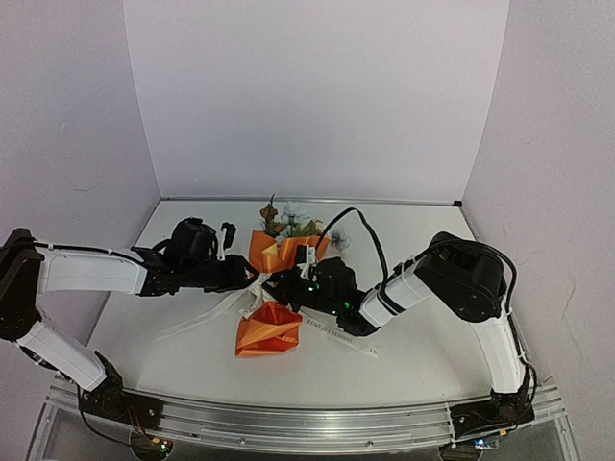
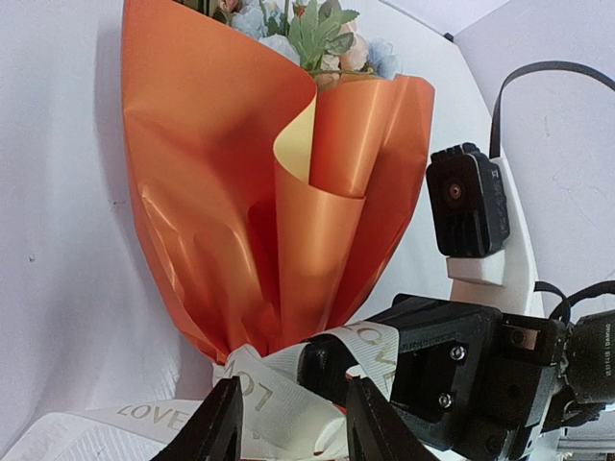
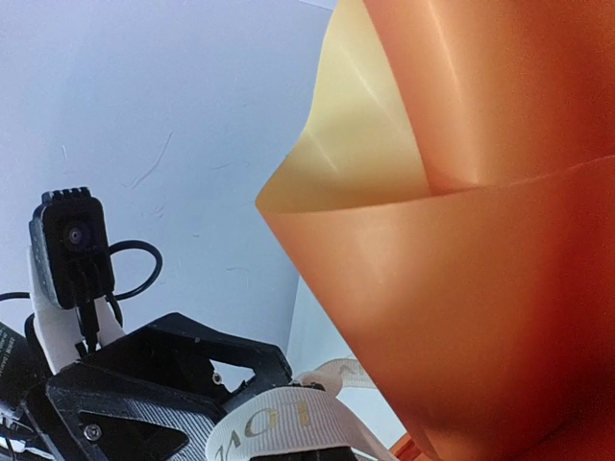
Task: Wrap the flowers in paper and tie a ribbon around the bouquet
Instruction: Cross the half-tied ribbon over the folded bouquet.
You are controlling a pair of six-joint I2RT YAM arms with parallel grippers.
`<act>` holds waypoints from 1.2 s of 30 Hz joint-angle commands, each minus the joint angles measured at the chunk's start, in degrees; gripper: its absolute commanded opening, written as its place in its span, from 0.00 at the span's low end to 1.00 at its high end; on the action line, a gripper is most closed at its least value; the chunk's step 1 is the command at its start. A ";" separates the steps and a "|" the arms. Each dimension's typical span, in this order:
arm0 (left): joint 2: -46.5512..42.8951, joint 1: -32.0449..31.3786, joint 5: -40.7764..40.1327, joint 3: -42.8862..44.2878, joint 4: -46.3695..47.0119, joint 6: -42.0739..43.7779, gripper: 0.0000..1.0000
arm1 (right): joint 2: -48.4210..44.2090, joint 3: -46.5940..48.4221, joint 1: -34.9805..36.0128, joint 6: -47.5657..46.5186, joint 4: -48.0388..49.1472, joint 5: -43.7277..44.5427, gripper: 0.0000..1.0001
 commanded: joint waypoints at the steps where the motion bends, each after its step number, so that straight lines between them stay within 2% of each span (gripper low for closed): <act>1: -1.72 0.15 -2.44 0.26 -0.03 -0.35 0.39 | 1.03 1.15 -0.24 -0.26 3.58 -0.52 0.00; 7: -0.01 0.81 -1.24 0.58 -0.08 0.35 0.35 | 1.36 1.44 -0.29 0.09 3.50 -0.43 0.00; 16: 2.85 1.02 4.09 0.73 1.54 -0.21 0.35 | 1.39 1.70 -0.36 0.28 2.07 0.58 0.00; 23: 4.49 1.02 9.14 -1.43 6.98 -3.39 0.37 | 1.51 1.57 -0.37 0.26 1.65 0.59 0.00; 32: 6.16 1.02 10.36 -2.24 9.38 -5.28 0.28 | 1.25 1.02 -0.35 0.09 1.73 0.15 0.00; 36: 5.90 1.02 10.40 -2.49 9.65 -5.65 0.18 | 1.09 0.54 -0.37 -0.01 1.81 0.18 0.00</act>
